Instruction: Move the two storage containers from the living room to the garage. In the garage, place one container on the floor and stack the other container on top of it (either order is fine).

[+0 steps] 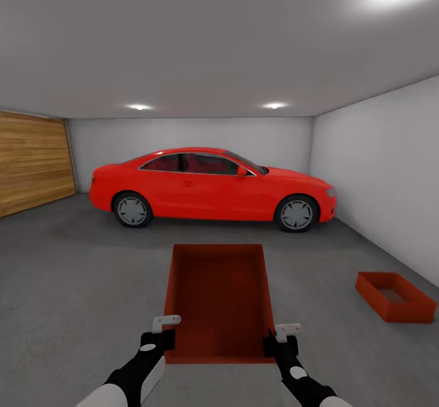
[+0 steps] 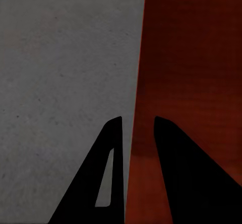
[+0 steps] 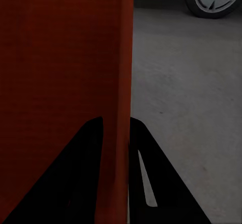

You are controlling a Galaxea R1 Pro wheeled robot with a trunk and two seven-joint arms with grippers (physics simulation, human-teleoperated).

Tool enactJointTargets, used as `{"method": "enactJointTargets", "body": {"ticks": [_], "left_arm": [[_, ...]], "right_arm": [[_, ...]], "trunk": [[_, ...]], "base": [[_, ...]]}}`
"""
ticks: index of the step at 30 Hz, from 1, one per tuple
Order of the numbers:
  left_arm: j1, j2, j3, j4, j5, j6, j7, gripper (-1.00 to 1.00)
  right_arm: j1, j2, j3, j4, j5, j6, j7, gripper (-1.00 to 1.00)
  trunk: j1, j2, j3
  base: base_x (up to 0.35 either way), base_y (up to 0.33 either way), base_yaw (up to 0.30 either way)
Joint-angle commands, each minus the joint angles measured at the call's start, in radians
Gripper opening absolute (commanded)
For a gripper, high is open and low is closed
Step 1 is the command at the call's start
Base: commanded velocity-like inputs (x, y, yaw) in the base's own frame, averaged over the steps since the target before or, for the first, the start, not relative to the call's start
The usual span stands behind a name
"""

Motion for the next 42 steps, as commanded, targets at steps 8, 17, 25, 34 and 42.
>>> {"method": "enactJointTargets", "body": {"ticks": [8,17,25,34,42], "left_arm": [[0.0,0.011,0.009,0.001,0.017,0.002,0.011,-1.0],[0.0,0.011,0.009,0.001,0.017,0.002,0.011,-1.0],[0.0,0.012,0.009,0.001,0.017,0.002,0.01,-1.0],[0.0,0.012,0.009,0.001,0.017,0.002,0.01,-1.0],[0.0,0.011,0.01,0.0,0.017,0.002,0.01,-1.0]], "right_arm": [[-0.001,-0.005,-0.035,-0.003,0.007,-0.003,-0.01,-1.0],[-0.001,-0.006,-0.035,-0.003,0.008,-0.003,-0.01,-1.0],[-0.001,-0.005,-0.035,-0.004,0.008,-0.003,-0.014,-1.0],[-0.001,-0.007,-0.035,-0.003,0.007,-0.004,-0.007,-1.0],[-0.001,-0.007,-0.035,-0.003,0.007,-0.004,-0.007,-1.0]], "trunk": [[0.001,0.0,0.0],[0.001,0.0,0.0],[0.001,0.0,0.0],[0.001,0.0,0.0],[0.001,0.0,0.0]], "base": [[0.322,0.0,0.0],[0.321,0.0,0.0],[0.321,0.0,-0.122],[0.321,0.015,-0.274],[0.321,0.086,-0.28]]}}
